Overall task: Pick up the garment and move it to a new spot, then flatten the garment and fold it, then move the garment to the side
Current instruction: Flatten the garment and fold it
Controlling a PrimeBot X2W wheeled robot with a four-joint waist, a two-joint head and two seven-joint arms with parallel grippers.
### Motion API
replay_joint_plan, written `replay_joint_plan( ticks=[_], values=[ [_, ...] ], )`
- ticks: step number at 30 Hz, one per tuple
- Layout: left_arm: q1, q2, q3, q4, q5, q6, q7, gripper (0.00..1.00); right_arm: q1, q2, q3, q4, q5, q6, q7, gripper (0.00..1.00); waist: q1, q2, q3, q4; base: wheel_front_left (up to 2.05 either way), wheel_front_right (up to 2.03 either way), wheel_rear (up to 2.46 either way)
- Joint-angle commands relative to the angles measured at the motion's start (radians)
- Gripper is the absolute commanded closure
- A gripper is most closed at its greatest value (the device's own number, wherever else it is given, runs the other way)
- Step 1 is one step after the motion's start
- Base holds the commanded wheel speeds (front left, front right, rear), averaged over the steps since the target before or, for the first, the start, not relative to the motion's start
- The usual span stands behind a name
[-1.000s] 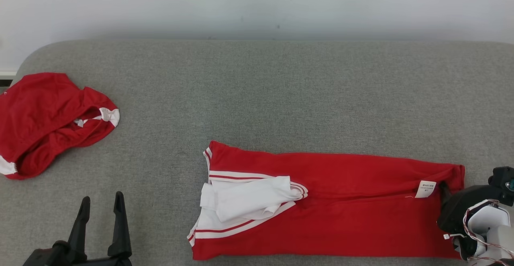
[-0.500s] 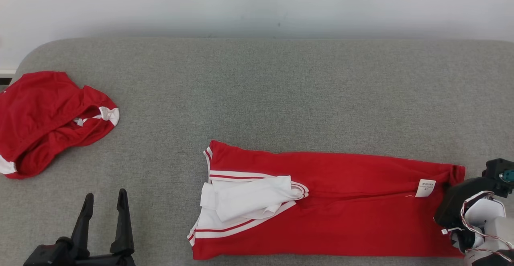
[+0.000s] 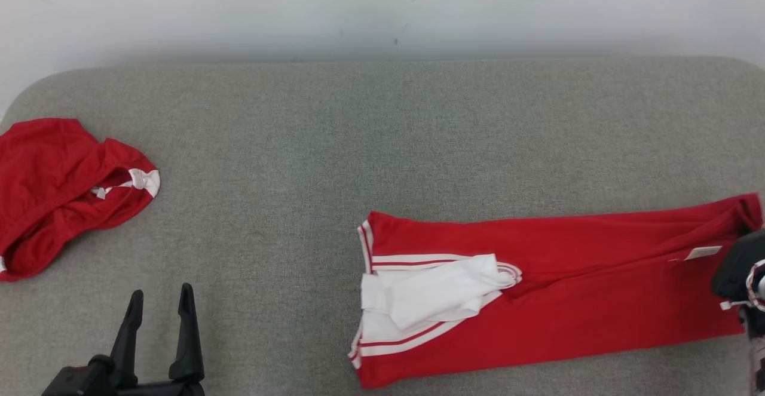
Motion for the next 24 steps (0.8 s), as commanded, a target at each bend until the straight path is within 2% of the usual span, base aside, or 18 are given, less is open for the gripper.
replay_joint_plan(
  ticks=[1,6,12,23,24],
  values=[
    [0.011,-0.002,-0.002,-0.005,0.004,0.004,0.000,0.00,-0.012,-0.023,-0.006,-0.017,-0.015,-0.003,0.004,1.00,-0.0001,-0.0001,-0.001,-0.003,0.00,0.00,0.00],
    [0.017,-0.003,-0.015,-0.004,-0.004,0.011,0.000,0.00,0.012,-0.020,0.003,-0.068,-0.032,-0.003,0.040,1.00,-0.0001,-0.0001,-0.018,-0.004,0.00,0.00,0.00],
    [0.036,-0.004,-0.025,0.007,-0.016,0.021,0.000,0.00,0.085,0.039,0.095,-0.169,0.026,-0.003,0.072,1.00,-0.0001,-0.0001,-0.053,-0.007,0.00,0.00,0.00],
    [0.061,-0.004,-0.017,0.011,-0.023,0.023,0.000,0.00,0.181,0.104,0.472,-0.340,0.197,-0.003,0.138,1.00,-0.0001,-0.0001,-0.108,-0.007,0.00,0.00,0.00],
    [0.066,-0.004,-0.015,0.014,-0.020,0.021,0.000,0.00,0.177,0.117,0.536,-0.353,0.223,-0.003,0.144,1.00,-0.0001,-0.0001,-0.114,-0.005,0.00,0.00,0.00]
  ],
)
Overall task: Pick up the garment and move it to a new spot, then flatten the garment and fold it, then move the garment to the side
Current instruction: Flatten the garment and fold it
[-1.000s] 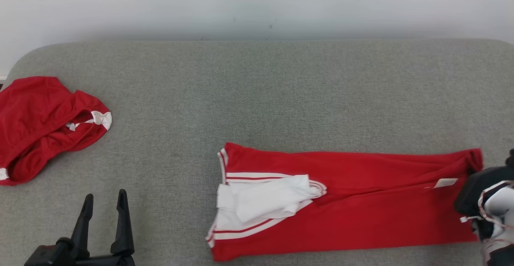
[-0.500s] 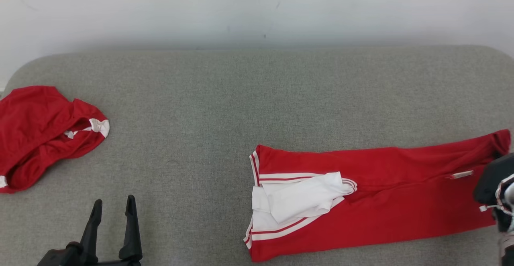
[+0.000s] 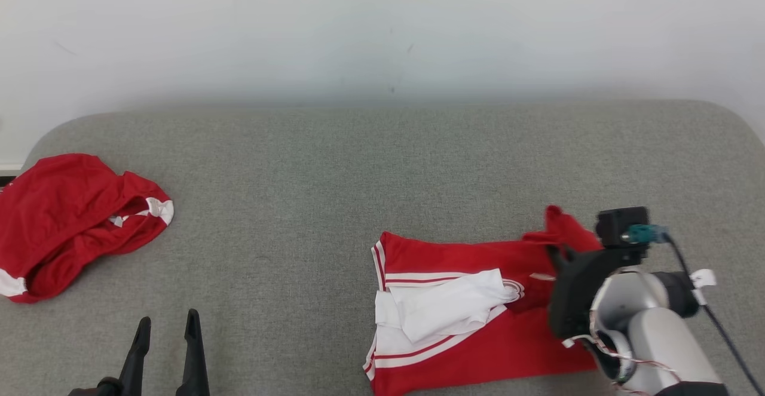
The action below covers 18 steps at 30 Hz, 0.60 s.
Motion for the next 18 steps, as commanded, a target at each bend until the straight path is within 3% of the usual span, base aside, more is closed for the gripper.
replay_joint_plan(
  ticks=[1,7,18],
  values=[
    [0.012,0.000,0.002,0.003,-0.005,-0.002,0.000,0.00,-0.004,0.013,0.049,-0.008,0.024,-0.003,0.004,1.00,0.0001,-0.0001,-0.010,0.003,0.00,0.00,0.00],
    [0.013,0.000,-0.003,0.010,-0.010,-0.006,0.000,0.00,-0.036,0.040,0.170,0.024,0.074,-0.003,0.004,1.00,0.0001,-0.0001,-0.016,0.013,0.00,0.00,0.00],
    [-0.009,-0.001,-0.030,0.021,-0.017,-0.006,0.000,0.00,-0.147,0.056,0.351,0.205,0.199,-0.003,-0.074,1.00,0.0001,-0.0001,-0.004,0.054,0.00,0.00,0.00]
  ],
)
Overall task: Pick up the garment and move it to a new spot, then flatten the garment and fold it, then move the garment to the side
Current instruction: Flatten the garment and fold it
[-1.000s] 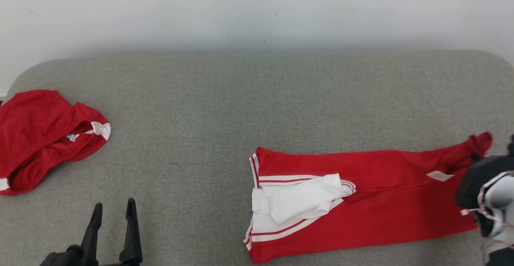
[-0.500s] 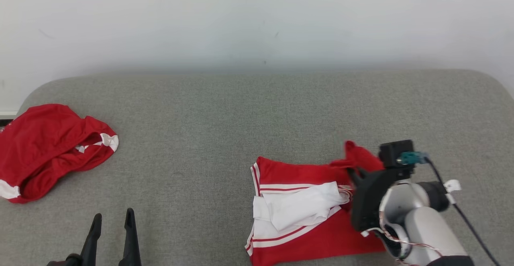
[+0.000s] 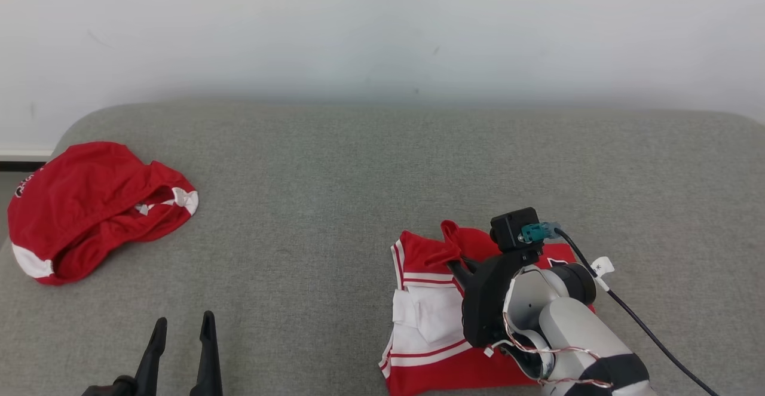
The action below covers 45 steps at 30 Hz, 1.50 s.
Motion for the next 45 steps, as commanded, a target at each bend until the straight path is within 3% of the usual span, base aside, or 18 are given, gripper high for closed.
replay_joint_plan(
  ticks=[1,7,8,10,16,21,27,28,29,30,31,32,37,45],
  values=[
    [-0.012,-0.001,-0.003,0.002,-0.009,0.000,0.000,0.00,-0.019,0.000,0.010,0.015,0.020,-0.003,-0.013,1.00,0.0001,0.0000,0.008,0.011,0.00,0.00,0.00],
    [-0.048,-0.001,-0.012,0.019,-0.009,-0.002,0.000,0.00,-0.102,0.001,0.081,0.139,0.105,-0.003,-0.075,1.00,0.0001,0.0000,0.029,0.031,0.00,0.00,0.00],
    [-0.055,0.000,-0.013,0.023,-0.009,-0.003,0.000,0.00,-0.112,0.001,0.090,0.153,0.118,-0.003,-0.085,0.80,0.0001,0.0000,0.031,0.033,0.00,0.00,0.00],
    [-0.068,-0.001,-0.013,0.029,-0.010,-0.005,0.000,0.00,-0.129,0.001,0.103,0.170,0.159,-0.003,-0.111,0.00,0.0001,0.0000,0.034,0.034,0.00,0.00,0.00],
    [-0.082,-0.001,0.002,0.040,-0.006,-0.010,0.000,0.00,-0.154,0.000,0.139,0.155,0.295,-0.003,-0.191,0.00,0.0001,0.0000,0.029,0.012,0.00,0.00,0.00],
    [-0.062,-0.001,0.015,0.034,-0.007,-0.016,0.000,0.00,-0.150,-0.003,0.096,0.147,0.265,-0.003,-0.263,0.00,0.0001,0.0000,0.022,-0.020,0.00,0.00,0.00],
    [-0.059,-0.001,0.010,0.031,-0.014,-0.017,0.000,0.00,-0.080,-0.093,-0.017,0.176,0.138,-0.003,-0.299,0.00,0.0001,0.0000,0.020,-0.045,0.00,0.00,0.00],
    [-0.060,0.000,0.006,0.033,-0.015,-0.018,0.000,0.00,-0.067,-0.107,-0.030,0.181,0.109,-0.003,-0.302,0.22,0.0001,0.0000,0.021,-0.046,0.00,0.00,0.00],
    [-0.060,0.000,0.006,0.033,-0.015,-0.018,0.000,0.00,-0.067,-0.107,-0.030,0.181,0.109,-0.003,-0.302,0.22,0.0001,0.0000,0.021,-0.046,0.00,0.00,0.00],
    [-0.062,-0.001,0.002,0.034,-0.017,-0.018,0.000,0.00,-0.053,-0.119,-0.039,0.186,0.074,-0.003,-0.306,0.52,0.0001,0.0000,0.022,-0.048,0.00,0.00,0.00],
    [-0.065,-0.001,-0.002,0.035,-0.019,-0.018,0.000,0.00,-0.038,-0.132,-0.040,0.187,0.032,-0.003,-0.307,0.67,0.0001,0.0000,0.023,-0.049,0.00,0.00,0.00],
    [-0.067,0.000,-0.004,0.037,-0.021,-0.019,0.000,0.00,-0.019,-0.134,-0.044,0.187,0.002,-0.003,-0.304,1.00,0.0001,0.0000,0.024,-0.050,0.00,0.00,0.00],
    [-0.072,-0.001,-0.002,0.038,-0.023,-0.022,0.000,0.00,0.065,-0.092,-0.046,0.145,-0.056,-0.003,-0.272,1.00,0.0001,0.0000,0.032,-0.058,0.00,0.00,0.00],
    [-0.077,-0.001,-0.002,0.043,-0.018,-0.027,0.000,0.00,0.159,-0.028,0.058,0.045,-0.102,-0.003,-0.220,1.00,0.0001,0.0000,0.033,-0.057,0.00,0.00,0.00]
  ],
)
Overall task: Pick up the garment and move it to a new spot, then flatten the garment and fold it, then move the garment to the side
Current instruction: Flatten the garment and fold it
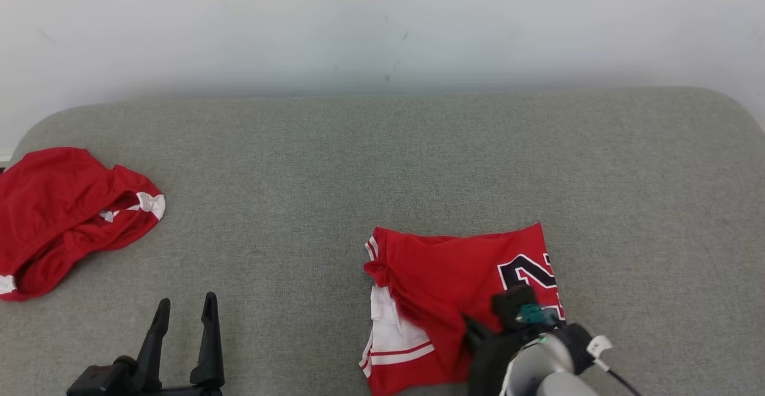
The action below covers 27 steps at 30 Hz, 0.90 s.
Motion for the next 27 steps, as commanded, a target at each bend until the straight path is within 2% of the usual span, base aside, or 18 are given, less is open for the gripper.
replay_joint_plan(
  ticks=[1,7,14,17,18,19,20,27],
  values=[
    [-0.010,0.000,0.001,0.003,0.006,-0.003,0.000,0.00,0.024,0.010,0.021,-0.025,0.019,-0.002,0.009,1.00,0.0000,0.0000,-0.002,0.003,0.00,0.00,0.00],
    [-0.007,0.000,0.006,0.008,0.008,-0.005,0.000,0.00,0.045,0.026,0.084,-0.097,0.028,-0.002,0.031,1.00,0.0000,0.0000,-0.011,0.008,0.00,0.00,0.00],
    [0.016,0.000,0.020,0.014,0.012,-0.007,0.000,0.00,0.061,0.033,0.188,-0.232,0.229,-0.002,0.040,1.00,0.0000,0.0000,-0.035,-0.006,0.00,0.00,0.00],
    [0.019,0.000,0.023,0.020,0.016,-0.007,0.000,0.00,0.060,0.032,0.161,-0.270,0.250,-0.002,0.002,1.00,0.0000,0.0000,-0.053,-0.017,0.00,0.00,0.00],
    [0.020,0.000,0.026,0.022,0.018,-0.006,0.000,0.00,0.062,0.032,0.139,-0.279,0.238,-0.002,-0.015,0.76,0.0000,0.0000,-0.059,-0.022,0.00,0.00,0.00],
    [0.020,0.000,0.027,0.023,0.020,-0.005,0.000,0.00,0.067,0.032,0.116,-0.287,0.221,-0.002,-0.032,0.44,0.0000,0.0000,-0.063,-0.025,0.00,0.00,0.00],
    [0.021,0.000,0.031,0.023,0.020,-0.003,0.000,0.00,0.074,0.033,0.086,-0.295,0.203,-0.002,-0.051,0.00,0.0000,0.0000,-0.068,-0.031,0.00,0.00,0.00],
    [0.033,0.000,0.049,0.017,0.009,0.010,0.000,0.00,0.130,0.012,-0.149,-0.378,0.073,-0.002,-0.172,0.00,0.0000,0.0000,-0.095,-0.064,0.00,0.00,0.00]
  ],
)
